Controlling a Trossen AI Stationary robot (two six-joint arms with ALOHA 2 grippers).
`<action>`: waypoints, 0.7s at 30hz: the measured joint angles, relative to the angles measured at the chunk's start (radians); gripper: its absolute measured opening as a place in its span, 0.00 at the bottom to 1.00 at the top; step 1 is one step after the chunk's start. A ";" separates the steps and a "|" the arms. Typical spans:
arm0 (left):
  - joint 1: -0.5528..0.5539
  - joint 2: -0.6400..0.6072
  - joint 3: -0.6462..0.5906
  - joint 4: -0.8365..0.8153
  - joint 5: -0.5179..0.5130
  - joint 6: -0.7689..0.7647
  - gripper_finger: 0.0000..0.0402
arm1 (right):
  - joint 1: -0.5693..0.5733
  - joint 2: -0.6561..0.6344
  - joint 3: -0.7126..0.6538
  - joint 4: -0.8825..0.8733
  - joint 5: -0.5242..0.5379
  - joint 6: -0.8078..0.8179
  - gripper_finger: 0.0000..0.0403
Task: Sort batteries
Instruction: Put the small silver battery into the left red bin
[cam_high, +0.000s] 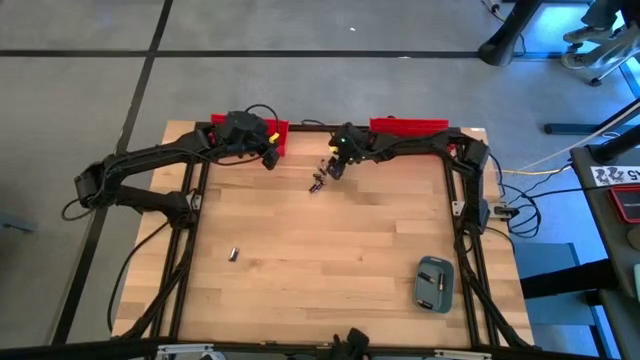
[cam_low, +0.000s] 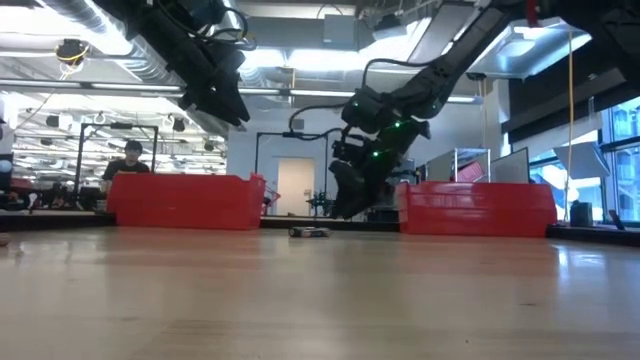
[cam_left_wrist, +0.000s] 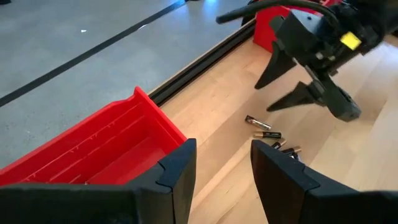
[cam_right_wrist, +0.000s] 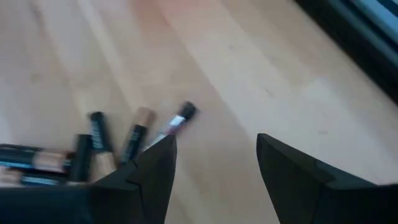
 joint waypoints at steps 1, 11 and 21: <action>0.000 0.000 0.000 0.000 0.000 0.000 0.36 | 0.006 0.004 0.002 0.008 0.000 0.005 0.56; 0.000 0.000 0.000 0.000 0.000 -0.001 0.36 | 0.080 0.040 0.002 0.055 0.130 0.050 0.56; 0.000 0.000 0.000 0.000 0.000 0.006 0.36 | 0.078 0.067 0.004 0.094 0.130 0.054 0.56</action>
